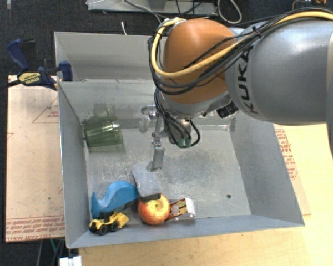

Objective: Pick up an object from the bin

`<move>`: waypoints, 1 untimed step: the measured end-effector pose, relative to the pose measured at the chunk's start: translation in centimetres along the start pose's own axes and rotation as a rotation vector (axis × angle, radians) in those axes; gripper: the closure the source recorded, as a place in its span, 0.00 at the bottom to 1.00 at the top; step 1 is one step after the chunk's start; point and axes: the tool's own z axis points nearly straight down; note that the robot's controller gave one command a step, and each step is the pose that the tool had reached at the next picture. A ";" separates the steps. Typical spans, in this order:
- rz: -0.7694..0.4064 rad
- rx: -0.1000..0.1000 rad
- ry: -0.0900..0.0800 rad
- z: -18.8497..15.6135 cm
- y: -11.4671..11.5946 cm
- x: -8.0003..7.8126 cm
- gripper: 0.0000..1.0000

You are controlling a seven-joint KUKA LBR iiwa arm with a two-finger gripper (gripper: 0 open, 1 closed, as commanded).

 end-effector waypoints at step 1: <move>-0.213 -0.001 -0.001 12.3 4.8 4.2 0.00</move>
Offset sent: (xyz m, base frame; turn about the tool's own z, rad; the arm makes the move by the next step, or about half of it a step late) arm -0.0747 0.0615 -0.0813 -0.2694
